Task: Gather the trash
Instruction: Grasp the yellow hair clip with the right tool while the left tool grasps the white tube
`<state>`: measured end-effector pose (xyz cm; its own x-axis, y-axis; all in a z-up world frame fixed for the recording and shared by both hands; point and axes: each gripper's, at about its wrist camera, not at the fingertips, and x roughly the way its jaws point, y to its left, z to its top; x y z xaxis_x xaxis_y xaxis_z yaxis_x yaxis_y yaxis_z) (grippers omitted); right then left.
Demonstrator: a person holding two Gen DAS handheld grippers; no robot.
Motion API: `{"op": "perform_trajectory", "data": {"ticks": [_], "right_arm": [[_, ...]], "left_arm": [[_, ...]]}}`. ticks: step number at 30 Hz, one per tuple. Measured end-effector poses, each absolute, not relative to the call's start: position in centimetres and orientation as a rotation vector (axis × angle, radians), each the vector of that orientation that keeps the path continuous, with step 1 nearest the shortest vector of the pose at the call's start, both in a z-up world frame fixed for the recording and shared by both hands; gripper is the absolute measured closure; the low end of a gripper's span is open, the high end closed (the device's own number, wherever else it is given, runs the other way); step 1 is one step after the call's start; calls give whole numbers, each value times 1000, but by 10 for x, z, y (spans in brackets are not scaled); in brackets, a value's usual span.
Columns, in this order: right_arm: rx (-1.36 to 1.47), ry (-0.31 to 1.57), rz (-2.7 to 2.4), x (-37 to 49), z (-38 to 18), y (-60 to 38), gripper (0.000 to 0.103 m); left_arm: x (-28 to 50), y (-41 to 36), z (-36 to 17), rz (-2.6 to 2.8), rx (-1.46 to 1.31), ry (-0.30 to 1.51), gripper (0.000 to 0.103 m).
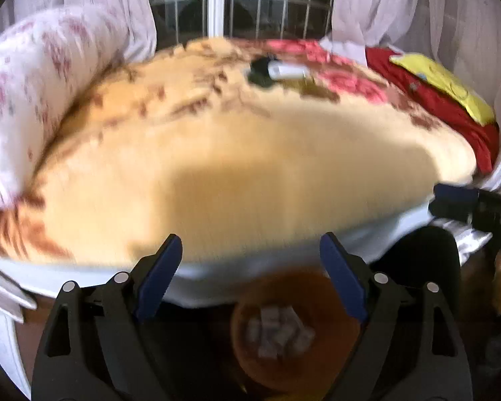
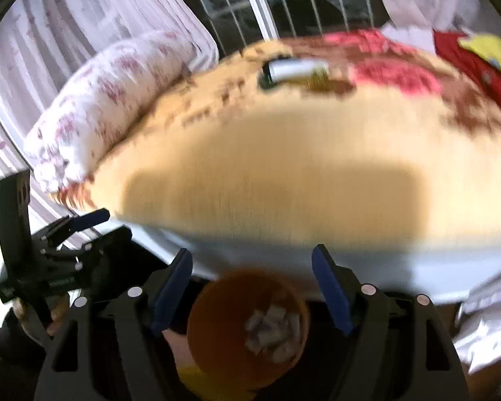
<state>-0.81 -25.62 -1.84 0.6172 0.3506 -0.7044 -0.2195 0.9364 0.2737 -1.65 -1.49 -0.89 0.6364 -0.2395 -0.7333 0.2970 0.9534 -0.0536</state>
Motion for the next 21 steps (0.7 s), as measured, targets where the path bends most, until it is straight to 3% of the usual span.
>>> {"op": "perform_trajectory", "data": {"ticks": [6,11,18,19,21], "right_arm": [[-29,779,299,99,11,-258,24],[-214,824,274,207,-11,-255,24],[-344,869,315,297,-42,-250,24],[-356,881,317,302,-46,-247,26],[-388,926,334,315,-59,-241,47]], "left_arm": [[28,-19,3,-320,-38,810,21],[52,-25,6,-333,-59,813,21],[72,-21,-3,-309,-34,838,21],[74,-20,-6,-308,-37,846,21],[80,-19,-10,-303,-40,860,21]]}}
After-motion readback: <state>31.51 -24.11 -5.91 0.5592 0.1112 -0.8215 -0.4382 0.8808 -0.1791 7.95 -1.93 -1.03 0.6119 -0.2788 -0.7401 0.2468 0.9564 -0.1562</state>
